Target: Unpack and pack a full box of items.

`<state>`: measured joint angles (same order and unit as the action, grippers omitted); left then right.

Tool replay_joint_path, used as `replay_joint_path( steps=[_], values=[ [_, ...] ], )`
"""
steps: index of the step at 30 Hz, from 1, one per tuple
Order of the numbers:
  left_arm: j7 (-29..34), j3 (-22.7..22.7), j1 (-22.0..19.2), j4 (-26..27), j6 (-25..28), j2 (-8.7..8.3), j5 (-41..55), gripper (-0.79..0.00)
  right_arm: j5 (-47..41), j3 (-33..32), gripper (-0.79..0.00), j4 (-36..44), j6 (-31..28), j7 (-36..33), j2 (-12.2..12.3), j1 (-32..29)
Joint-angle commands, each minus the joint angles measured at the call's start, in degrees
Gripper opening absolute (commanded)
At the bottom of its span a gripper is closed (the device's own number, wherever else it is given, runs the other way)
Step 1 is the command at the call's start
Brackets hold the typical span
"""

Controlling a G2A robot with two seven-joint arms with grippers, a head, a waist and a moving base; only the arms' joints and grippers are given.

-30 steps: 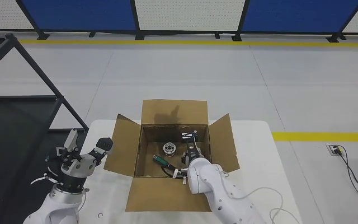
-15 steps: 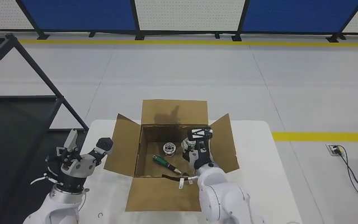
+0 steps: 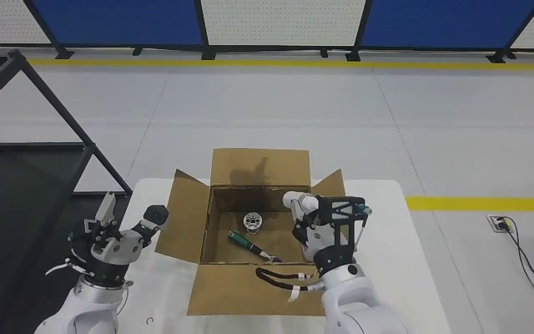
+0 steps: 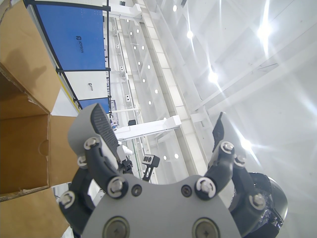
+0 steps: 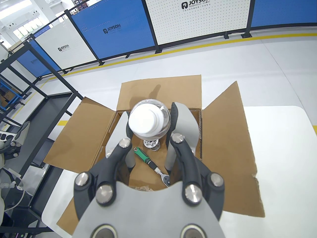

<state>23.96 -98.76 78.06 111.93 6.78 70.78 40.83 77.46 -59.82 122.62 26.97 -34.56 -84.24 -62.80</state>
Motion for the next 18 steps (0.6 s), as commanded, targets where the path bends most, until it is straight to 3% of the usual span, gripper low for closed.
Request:
replay_joint_path(
  steps=[1,10,18],
  values=[
    [0.0,0.0,0.0,0.0,0.0,0.00,0.0,0.000,0.0,0.0,-0.785,0.0,0.0,0.0,0.0,0.0],
    [0.0,0.0,0.0,0.0,0.0,0.00,0.0,0.000,-0.8,-0.8,-0.785,-0.6,-1.5,2.4,0.0,-1.4],
    [0.0,0.0,0.0,0.0,0.0,0.00,0.0,0.000,0.3,-9.5,-0.785,6.5,2.8,2.5,0.2,-5.1]
  ],
)
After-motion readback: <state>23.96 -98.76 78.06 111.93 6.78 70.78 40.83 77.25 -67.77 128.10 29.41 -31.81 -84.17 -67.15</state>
